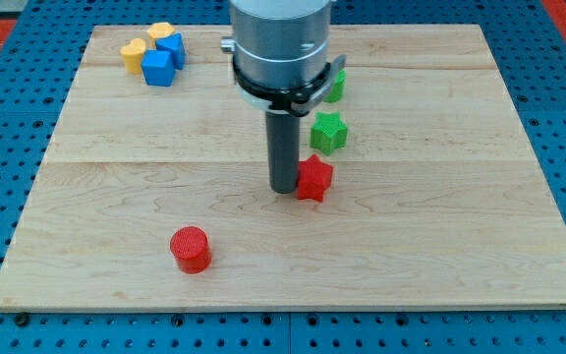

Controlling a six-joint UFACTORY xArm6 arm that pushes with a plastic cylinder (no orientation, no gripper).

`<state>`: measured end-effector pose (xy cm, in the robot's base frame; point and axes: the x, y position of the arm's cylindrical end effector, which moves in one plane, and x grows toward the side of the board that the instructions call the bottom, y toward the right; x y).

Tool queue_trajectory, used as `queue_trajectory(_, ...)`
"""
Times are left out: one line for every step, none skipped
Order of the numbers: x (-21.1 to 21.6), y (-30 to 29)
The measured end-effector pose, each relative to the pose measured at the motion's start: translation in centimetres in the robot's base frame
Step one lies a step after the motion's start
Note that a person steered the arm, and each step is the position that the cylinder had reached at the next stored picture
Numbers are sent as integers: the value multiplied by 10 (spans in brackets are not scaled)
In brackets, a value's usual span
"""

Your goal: Move the red circle down to the red star

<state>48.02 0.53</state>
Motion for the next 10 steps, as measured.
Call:
queue_trajectory(0,13)
queue_trajectory(1,-22)
queue_trajectory(5,-113)
queue_trajectory(57,-172)
queue_trajectory(96,-179)
queue_trajectory(96,-103)
queue_trajectory(94,-34)
queue_trajectory(86,-15)
queue_trajectory(76,-8)
queue_trajectory(77,-50)
